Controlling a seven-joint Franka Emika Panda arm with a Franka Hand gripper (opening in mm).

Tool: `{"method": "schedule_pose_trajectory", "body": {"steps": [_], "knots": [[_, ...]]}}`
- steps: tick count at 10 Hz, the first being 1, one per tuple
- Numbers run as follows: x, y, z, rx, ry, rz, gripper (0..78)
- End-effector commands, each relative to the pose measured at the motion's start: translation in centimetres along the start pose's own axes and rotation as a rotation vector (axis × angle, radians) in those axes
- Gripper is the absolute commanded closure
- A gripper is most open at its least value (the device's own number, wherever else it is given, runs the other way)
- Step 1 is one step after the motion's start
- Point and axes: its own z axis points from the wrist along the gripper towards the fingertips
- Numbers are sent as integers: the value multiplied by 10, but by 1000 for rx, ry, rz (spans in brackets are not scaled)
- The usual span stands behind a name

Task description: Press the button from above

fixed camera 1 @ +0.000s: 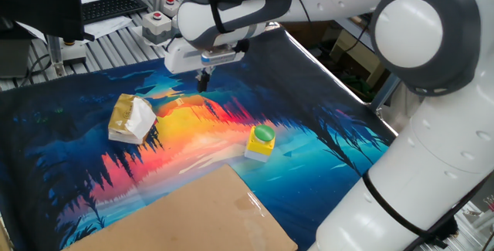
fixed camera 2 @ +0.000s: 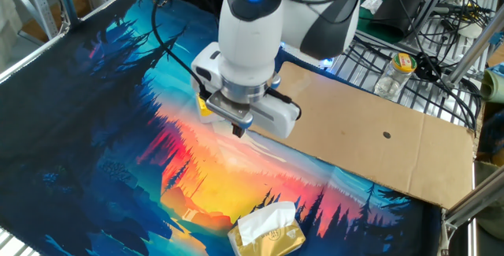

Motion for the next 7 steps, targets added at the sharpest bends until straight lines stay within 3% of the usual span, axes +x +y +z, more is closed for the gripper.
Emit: {"method": "schedule_pose_trajectory", "body": {"steps": [1, 3, 6, 7], "knots": [[2, -1, -29, -1, 2, -3, 776], [6, -5, -47, -3, 4, -7, 776], [10, -12, -57, -23, 4, -9, 776], [12, -25, -66, -24, 4, -26, 776]]}}
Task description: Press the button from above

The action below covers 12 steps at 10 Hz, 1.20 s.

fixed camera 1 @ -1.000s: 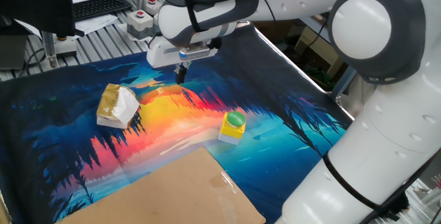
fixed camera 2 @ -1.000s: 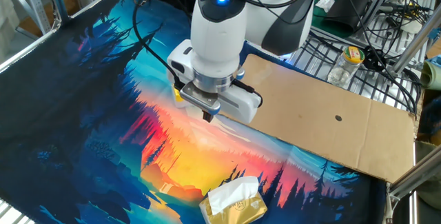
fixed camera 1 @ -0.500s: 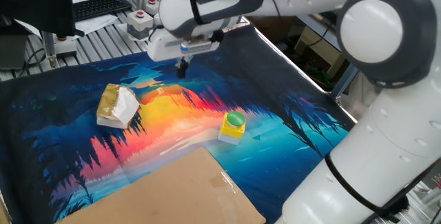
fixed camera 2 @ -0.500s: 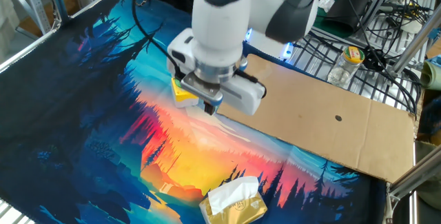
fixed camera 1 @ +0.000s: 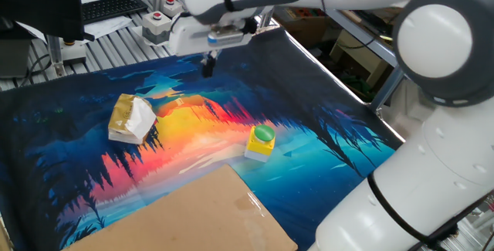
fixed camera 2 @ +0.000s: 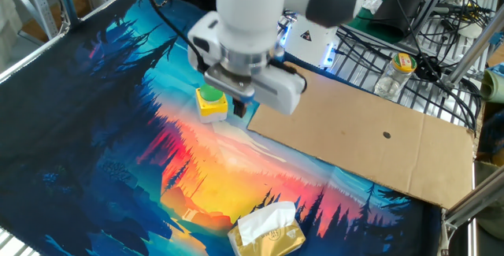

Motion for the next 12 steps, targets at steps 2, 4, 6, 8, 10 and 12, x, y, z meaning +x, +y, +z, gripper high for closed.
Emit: {"method": "schedule_pose_trajectory", "body": {"steps": [2, 4, 6, 8, 10, 12], "knots": [[5, -41, -11, -31, -8, -57, 776], [3, -43, -2, -44, -7, -58, 776], [-6, -37, 15, -59, -8, -53, 776], [-24, -25, 13, -59, 2, -43, 776], [-45, -15, 5, -59, 22, -35, 776], [-62, -7, -5, -58, 47, -22, 776]]}}
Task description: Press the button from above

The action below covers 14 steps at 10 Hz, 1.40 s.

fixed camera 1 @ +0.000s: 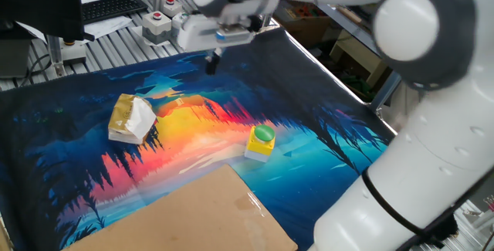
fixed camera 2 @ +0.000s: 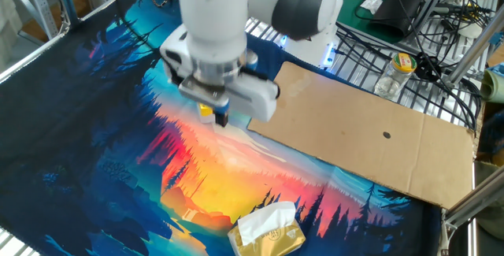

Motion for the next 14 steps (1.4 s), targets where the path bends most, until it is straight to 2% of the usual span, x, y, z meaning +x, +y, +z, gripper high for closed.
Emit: {"method": "schedule_pose_trajectory", "body": {"steps": [1, 3, 4, 5, 6, 8, 10, 14], "knots": [[-28, 17, -19, -4, 32, 29, 776], [-28, 17, -19, -5, 20, 29, 776], [-28, 17, -19, -5, -3, 32, 776], [-28, 17, -19, -4, -8, 32, 776], [-28, 17, -19, -28, -20, 31, 776], [-28, 17, -19, -30, -23, 34, 776], [-28, 17, -19, -23, -12, 43, 776], [-28, 17, -19, -19, 43, 58, 776]]}}
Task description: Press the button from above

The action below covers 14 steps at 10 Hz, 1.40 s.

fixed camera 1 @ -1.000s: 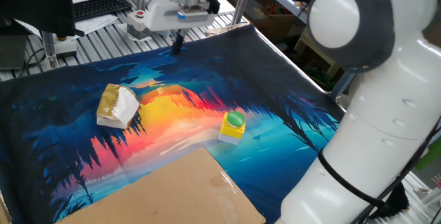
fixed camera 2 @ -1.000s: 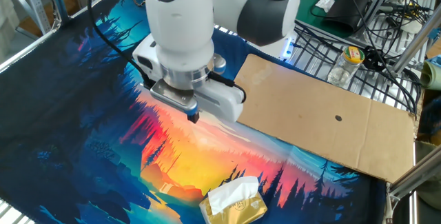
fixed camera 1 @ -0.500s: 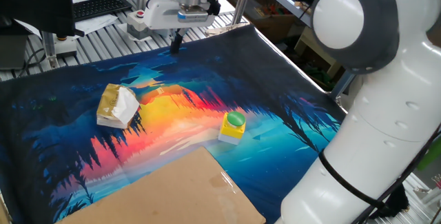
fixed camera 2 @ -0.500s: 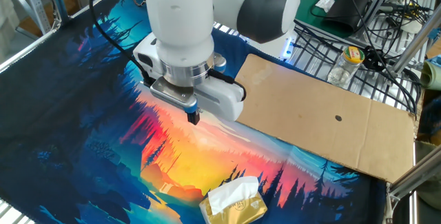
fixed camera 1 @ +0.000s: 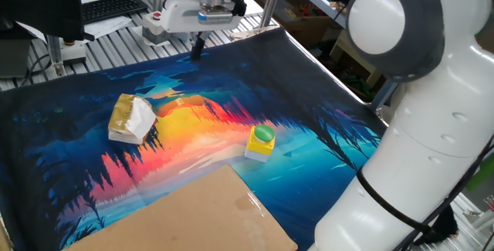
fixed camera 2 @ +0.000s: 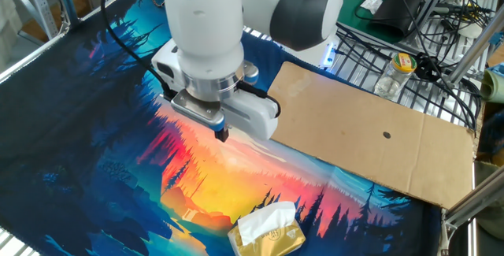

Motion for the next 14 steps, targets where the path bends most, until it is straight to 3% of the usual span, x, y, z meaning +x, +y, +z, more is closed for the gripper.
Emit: {"method": "schedule_pose_trajectory", "body": {"steps": [1, 5, 11, 12, 14], "knots": [[-1, 0, -1, 14, 44, 13, 776], [-1, 0, -1, 20, 68, -21, 776], [1, 0, -1, 27, 43, -30, 776], [9, -1, 1, 30, 29, -33, 776], [39, -8, 7, 56, 12, -50, 776]]}}
